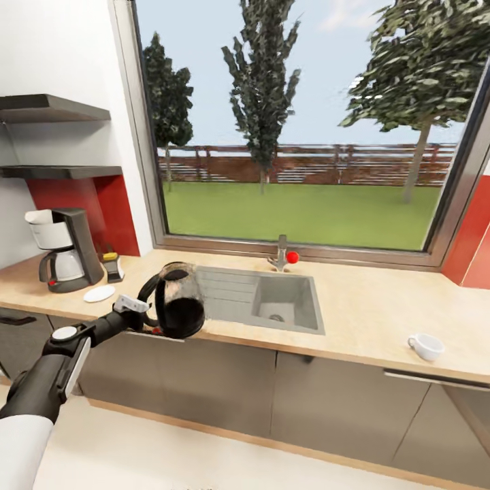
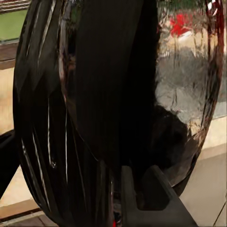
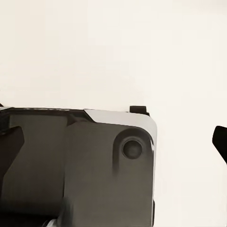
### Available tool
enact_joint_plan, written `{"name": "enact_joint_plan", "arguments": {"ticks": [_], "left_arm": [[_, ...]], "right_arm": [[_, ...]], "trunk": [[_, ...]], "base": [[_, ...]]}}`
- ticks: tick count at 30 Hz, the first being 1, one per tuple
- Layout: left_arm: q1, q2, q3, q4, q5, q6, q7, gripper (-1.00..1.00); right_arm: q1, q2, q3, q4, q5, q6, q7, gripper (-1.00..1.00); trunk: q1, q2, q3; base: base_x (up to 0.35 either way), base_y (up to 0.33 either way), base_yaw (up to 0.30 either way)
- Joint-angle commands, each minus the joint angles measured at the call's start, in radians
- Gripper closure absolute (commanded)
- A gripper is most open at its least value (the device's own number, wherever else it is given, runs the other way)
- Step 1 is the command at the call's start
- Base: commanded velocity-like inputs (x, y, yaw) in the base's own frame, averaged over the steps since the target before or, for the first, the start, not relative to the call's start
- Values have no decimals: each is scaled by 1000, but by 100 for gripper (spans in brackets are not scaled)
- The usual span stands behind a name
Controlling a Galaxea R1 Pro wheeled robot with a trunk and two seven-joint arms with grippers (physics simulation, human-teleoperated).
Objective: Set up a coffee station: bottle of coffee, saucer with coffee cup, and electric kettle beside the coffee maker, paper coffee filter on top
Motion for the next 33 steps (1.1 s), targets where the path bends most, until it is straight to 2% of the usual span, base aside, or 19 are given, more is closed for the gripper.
{"name": "enact_joint_plan", "arguments": {"ticks": [1, 2, 3, 6, 8, 9, 12, 16, 17, 21, 26, 28, 33], "left_arm": [[0, 5, 3, -5, -2, 6, -8, 100], [0, 12, 3, -7, 0, 6, -8, 100], [4, 24, 89, -7, 5, 4, -13, 100], [28, 29, 136, -6, 1, 1, -53, 100], [45, 42, 166, -6, 0, -2, -74, 100], [72, 58, 204, -5, -1, -6, -86, 100], [122, 80, 278, -6, -1, -10, -93, 100], [169, 94, 332, -6, -2, -30, -94, 100], [200, 96, 351, -6, -3, -58, -94, 100], [264, 97, 394, 3, -4, -102, -90, 100], [329, 94, 408, 9, -6, -111, -82, 100], [340, 93, 411, 16, -7, -113, -65, 100], [352, 92, 417, 58, -5, -134, 34, 100]], "right_arm": [[0, 0, -9, 1, 9, -3, 3, -100], [0, 0, -9, 1, 9, -3, 4, -100], [0, 0, -9, 1, 9, -3, 4, -100], [0, 0, -9, 1, 9, -3, 4, -100], [0, 0, -9, 1, 9, -3, 4, -100], [0, 0, -9, 1, 9, -3, 4, -100], [0, 0, -9, 1, 9, -3, 4, -100], [0, 0, -9, 1, 9, -3, 3, -100], [0, 0, -9, 1, 9, -3, 4, -100], [0, 0, -9, 1, 9, -4, 3, -100], [0, 0, -9, 0, 8, -5, 3, -100], [0, 0, -9, 0, 7, -4, 3, -100], [0, 0, -12, -1, 6, -3, 3, -100]], "trunk": [[0, -1, 0], [0, -1, 0], [0, -1, 0], [0, -1, 0], [0, -1, 0], [0, -1, 0], [0, -1, 0], [0, -1, 0], [0, -1, 0], [0, -1, 0], [0, -1, 0], [0, -1, 0], [0, -1, 0]], "base": [[0, 0, 277], [0, 0, 277], [0, 0, 277], [0, 0, 277], [0, 0, 277], [0, 0, 278], [0, 0, 277], [0, 0, 277], [0, 0, 277], [0, 0, 277], [0, 0, 278], [0, 0, 278], [59, 43, 277]]}}
